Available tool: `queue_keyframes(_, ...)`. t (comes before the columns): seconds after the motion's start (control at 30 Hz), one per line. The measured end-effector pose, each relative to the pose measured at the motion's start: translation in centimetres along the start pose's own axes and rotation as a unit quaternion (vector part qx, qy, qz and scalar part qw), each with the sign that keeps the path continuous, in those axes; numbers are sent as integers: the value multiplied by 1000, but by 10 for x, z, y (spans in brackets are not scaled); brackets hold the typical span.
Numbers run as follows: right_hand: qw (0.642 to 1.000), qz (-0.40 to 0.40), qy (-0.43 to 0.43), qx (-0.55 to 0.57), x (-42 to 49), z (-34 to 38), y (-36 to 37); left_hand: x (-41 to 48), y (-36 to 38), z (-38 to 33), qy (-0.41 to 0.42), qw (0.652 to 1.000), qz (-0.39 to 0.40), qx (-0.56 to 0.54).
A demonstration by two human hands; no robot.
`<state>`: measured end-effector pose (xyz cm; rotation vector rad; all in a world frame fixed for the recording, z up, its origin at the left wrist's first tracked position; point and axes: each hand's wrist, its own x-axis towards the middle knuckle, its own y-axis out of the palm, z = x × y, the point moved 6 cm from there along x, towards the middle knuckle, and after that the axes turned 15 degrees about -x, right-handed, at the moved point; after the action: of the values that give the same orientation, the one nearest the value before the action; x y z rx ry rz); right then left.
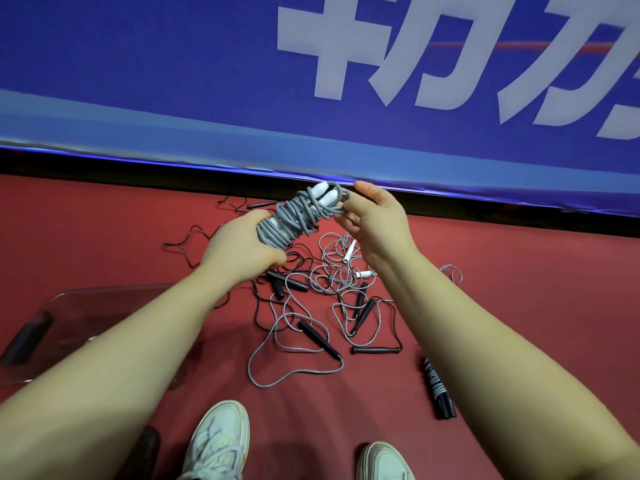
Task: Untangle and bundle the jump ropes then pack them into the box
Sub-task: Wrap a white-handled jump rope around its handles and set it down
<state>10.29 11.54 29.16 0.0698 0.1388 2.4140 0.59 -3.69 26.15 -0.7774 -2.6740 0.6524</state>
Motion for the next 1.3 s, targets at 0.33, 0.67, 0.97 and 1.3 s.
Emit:
queue_keyframes(0.33, 989, -45, 108, 88, 13, -33, -3, -3, -2, -11, 65, 979, -70, 179)
queue_keyframes(0.67, 994, -84, 48, 44, 15, -54, -2, -1, 23, 14, -19, 994, 75, 83)
queue_keyframes(0.97, 995, -101, 15, -10, 12, -38, -1, -14, 30, -16, 261, 918, 6, 299)
queue_keyframes(1.3, 997, -25, 40, -55, 17, -25, 3, -16, 29, -23, 365, 901, -2, 235)
